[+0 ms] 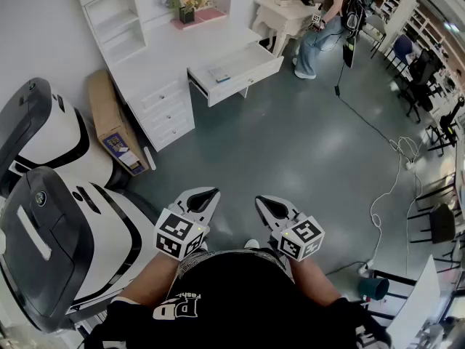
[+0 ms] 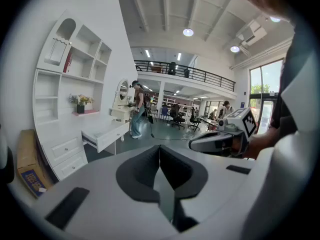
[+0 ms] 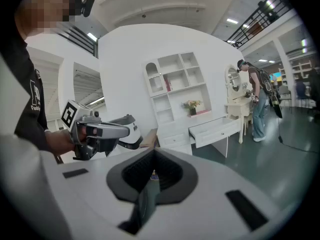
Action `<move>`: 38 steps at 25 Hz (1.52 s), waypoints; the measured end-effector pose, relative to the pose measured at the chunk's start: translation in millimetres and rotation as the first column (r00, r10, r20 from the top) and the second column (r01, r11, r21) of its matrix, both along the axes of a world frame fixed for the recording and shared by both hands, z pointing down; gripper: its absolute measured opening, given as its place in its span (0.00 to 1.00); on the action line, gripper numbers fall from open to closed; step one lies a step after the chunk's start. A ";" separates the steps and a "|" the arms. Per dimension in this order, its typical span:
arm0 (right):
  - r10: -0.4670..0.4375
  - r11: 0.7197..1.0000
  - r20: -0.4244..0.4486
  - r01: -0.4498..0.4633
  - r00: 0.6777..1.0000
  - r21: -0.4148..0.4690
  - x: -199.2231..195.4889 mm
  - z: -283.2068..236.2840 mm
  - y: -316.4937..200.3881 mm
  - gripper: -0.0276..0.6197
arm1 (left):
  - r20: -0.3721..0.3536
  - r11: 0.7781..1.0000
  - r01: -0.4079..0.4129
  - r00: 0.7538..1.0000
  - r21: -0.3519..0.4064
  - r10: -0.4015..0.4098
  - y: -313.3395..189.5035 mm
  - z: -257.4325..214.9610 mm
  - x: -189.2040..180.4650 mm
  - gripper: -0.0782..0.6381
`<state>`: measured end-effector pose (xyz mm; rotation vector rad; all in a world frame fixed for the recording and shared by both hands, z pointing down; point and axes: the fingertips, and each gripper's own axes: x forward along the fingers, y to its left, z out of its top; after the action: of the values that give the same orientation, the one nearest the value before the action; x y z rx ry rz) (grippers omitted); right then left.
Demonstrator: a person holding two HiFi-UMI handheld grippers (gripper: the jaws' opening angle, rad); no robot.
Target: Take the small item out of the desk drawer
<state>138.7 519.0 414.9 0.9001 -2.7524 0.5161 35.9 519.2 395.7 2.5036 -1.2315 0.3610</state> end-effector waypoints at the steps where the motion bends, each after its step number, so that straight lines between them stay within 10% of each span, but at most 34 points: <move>1: 0.000 1.000 0.000 0.000 1.000 0.000 -0.6 -0.2 0.4 0.05 | 0.000 1.000 -0.002 1.000 -0.001 0.002 0.2 0.2 -0.3 0.13; 38: 0.080 0.996 0.030 -0.079 0.996 -0.027 -90.0 4.2 -0.3 0.06 | -0.026 1.000 -0.020 0.999 -0.008 0.020 -14.4 17.1 -98.4 0.13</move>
<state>48.8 518.7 419.1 1.0076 -2.7395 0.5834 -62.5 504.7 412.8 2.5069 -1.1935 0.3364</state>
